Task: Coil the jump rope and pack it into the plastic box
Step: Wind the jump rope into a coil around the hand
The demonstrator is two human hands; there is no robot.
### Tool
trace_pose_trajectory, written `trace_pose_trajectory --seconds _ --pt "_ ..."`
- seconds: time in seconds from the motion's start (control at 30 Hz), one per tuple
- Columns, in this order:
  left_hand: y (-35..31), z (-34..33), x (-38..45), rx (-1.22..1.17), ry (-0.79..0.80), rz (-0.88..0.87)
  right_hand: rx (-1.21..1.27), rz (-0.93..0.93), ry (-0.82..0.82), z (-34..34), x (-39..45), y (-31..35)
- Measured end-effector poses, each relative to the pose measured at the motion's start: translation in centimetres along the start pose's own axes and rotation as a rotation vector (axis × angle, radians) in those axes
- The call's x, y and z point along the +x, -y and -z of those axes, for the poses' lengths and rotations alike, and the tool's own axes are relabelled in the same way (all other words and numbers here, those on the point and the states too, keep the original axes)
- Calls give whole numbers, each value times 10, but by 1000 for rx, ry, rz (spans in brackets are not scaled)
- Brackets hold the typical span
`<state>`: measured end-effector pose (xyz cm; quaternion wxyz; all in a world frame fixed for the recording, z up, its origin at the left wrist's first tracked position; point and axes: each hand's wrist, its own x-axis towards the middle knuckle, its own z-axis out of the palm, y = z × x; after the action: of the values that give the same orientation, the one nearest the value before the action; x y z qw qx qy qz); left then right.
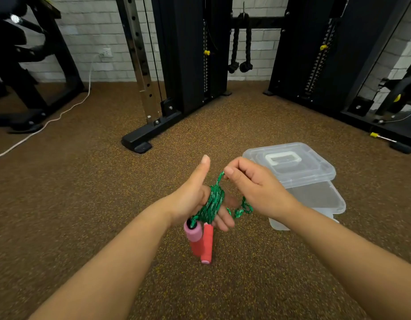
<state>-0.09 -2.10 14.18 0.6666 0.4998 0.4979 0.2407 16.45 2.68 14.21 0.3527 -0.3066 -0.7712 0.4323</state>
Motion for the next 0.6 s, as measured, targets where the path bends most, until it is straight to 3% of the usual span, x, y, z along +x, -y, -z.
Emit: trace_pose_trajectory --seconds 0.13,0.23,0.4,0.6 --pt "-3 -1 -3 59 144 -21 -18 -39 -72 1 2 -14" --pt "-5 -3 -5 -9 138 -32 51 -152 -81 1 -2 -33" --pt "-5 -4 -5 -83 45 -61 202 -252 49 -1 -15 -42" --pt "-11 4 -2 -390 -231 -173 210 -331 111 -5 -28 -61"
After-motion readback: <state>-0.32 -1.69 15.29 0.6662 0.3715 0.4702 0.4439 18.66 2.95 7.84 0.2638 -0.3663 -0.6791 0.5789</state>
